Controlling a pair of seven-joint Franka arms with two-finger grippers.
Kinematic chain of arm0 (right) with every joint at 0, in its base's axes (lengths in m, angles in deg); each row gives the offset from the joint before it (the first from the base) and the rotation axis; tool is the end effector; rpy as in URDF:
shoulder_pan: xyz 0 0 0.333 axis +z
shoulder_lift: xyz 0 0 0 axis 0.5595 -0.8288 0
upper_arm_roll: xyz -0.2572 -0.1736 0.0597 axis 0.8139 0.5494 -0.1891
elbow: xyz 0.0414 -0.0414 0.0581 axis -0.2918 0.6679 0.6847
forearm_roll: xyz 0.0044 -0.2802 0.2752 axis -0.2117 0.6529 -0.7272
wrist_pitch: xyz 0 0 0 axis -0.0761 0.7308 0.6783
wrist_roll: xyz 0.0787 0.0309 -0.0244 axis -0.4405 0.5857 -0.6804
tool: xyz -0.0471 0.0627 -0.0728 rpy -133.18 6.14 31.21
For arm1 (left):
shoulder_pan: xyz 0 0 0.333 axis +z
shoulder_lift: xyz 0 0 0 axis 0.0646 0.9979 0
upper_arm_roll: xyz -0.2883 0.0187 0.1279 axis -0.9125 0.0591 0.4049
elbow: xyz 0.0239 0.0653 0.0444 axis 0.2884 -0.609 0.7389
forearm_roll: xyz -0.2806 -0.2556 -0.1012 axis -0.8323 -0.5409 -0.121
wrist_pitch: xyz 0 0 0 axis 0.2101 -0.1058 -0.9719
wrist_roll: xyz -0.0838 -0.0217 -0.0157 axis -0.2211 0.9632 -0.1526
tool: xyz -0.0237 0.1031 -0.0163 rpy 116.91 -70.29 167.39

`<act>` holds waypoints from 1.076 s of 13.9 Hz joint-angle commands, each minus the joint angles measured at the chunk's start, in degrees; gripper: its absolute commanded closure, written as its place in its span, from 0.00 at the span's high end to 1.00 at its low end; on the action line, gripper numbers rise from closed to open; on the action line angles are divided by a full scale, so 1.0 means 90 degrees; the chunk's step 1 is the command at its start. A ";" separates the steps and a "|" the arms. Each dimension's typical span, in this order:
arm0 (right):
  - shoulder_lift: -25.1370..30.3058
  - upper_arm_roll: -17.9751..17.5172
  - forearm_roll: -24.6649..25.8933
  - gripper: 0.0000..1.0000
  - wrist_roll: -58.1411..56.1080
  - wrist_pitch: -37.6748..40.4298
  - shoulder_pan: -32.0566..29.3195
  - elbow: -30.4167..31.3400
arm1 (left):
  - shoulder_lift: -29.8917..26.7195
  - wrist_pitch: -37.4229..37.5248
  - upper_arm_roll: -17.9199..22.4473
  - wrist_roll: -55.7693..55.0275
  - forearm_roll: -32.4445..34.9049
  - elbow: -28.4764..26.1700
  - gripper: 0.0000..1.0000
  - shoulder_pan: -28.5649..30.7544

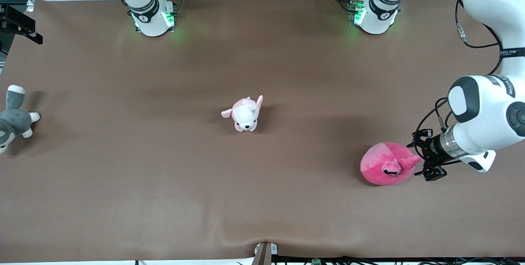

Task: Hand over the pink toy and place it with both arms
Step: 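Close the left gripper on the pink plush toy's head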

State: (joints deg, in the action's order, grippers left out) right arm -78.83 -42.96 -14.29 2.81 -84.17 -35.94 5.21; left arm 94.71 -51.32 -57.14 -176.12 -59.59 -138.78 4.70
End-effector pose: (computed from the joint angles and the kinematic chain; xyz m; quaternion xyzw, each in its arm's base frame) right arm 0.5098 -0.0249 0.7067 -0.9960 -0.0720 0.0490 0.0178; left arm 0.6897 -0.0261 0.3476 0.6761 0.7342 -0.0273 0.0561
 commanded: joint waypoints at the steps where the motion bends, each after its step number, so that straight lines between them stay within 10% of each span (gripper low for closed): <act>1: 0.0038 -0.0060 0.0056 1.00 -0.0054 0.0038 -0.0060 0.0027 | 0.0153 -0.0121 0.0018 -0.0344 -0.0109 -0.0018 1.00 0.0045; 14: 0.0018 -0.0050 0.0017 1.00 -0.0034 0.0028 -0.0109 0.0027 | 0.0398 -0.0297 0.0018 -0.0707 -0.0060 -0.0009 1.00 0.0016; 15: -0.0001 -0.0041 0.0007 1.00 -0.0034 0.0028 -0.0138 0.0027 | 0.0388 -0.0297 0.0018 -0.0716 -0.0060 -0.0009 0.74 0.0036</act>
State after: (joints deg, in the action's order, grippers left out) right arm -78.90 -42.87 -14.29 2.81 -84.15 -35.96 5.21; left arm 98.32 -53.38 -57.08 -181.84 -59.59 -138.87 5.03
